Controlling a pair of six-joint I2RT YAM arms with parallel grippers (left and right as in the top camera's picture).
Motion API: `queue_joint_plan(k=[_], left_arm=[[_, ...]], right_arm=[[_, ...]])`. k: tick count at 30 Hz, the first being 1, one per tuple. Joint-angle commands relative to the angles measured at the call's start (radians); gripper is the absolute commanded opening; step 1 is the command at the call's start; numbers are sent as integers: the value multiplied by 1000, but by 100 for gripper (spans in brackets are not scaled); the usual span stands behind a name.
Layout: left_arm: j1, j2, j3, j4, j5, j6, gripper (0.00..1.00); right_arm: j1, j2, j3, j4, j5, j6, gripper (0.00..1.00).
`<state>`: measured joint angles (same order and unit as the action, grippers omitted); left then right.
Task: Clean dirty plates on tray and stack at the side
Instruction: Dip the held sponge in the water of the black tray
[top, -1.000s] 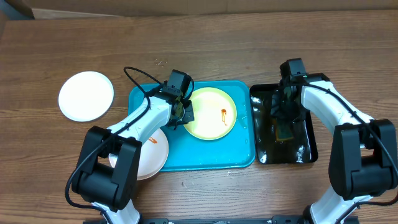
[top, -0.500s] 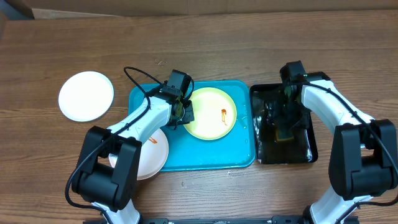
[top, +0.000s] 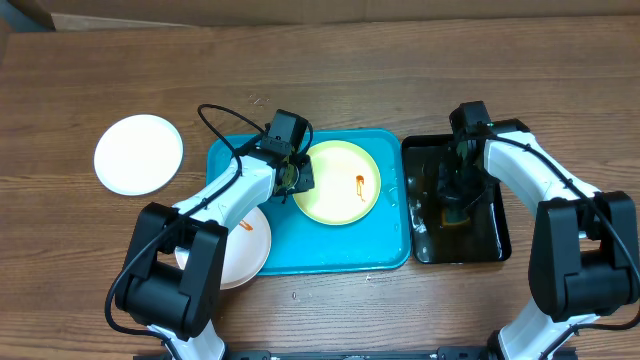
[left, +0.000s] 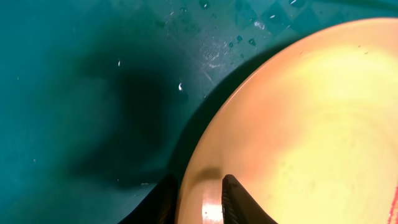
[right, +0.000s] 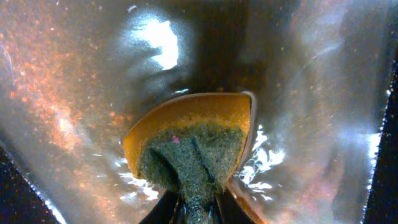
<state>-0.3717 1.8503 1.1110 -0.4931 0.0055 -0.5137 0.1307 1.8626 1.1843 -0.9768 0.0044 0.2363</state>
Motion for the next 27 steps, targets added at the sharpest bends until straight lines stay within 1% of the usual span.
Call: queue_joint_plan(k=[1,4,7,8,9,10,12,15,19,21,22,23,24,27], left_arm=[[-3,-5,-5,10,-14,16,21],[-3,-5,-5,-1,-13,16,17],[-3,-5,-5,-8,-13,16,17],[-3,-5,-5,-9,-13,16,20],[-3,-5,-5,-10,-13,16,25],[-3,-5,-5,-11,-13,16,26],[-3,-5,-5,-11,-13,16,27],[-3,-5,-5,-11,-14,16,27],[-3,-5,-5,-11,-13,16,29],[-3,-5,-5,-11,-14,16,30],[-3,-5,-5,-10,-13,16,30],[-3,-5,-5,-10,-14,16,28],[-3,-5,-5,-7,-13,16,25],[-3,-5,-5,-2,-13,16,24]], right_arm=[[-1,-1,-5,6,1,3,13],[-1,-1,-5,7,1,3,13],[-1,-1,-5,15,1,3,13],[-1,-1,-5,19,1,3,15],[-1,-1,-5,23,1,3,24],[-1,-1,-5,27,1,4,34],[-1,-1,-5,29,-6,3,44],[-1,-1,-5,28,-10,4,46],[-1,-1,-7,28,-10,4,46],[-1,-1,-7,27,-10,4,44],[-1,-1,-7,25,-10,4,33],[-1,-1,-7,24,-10,3,13],[-1,-1,-7,23,-10,3,4],[-1,-2,-1,22,-6,-2,4]])
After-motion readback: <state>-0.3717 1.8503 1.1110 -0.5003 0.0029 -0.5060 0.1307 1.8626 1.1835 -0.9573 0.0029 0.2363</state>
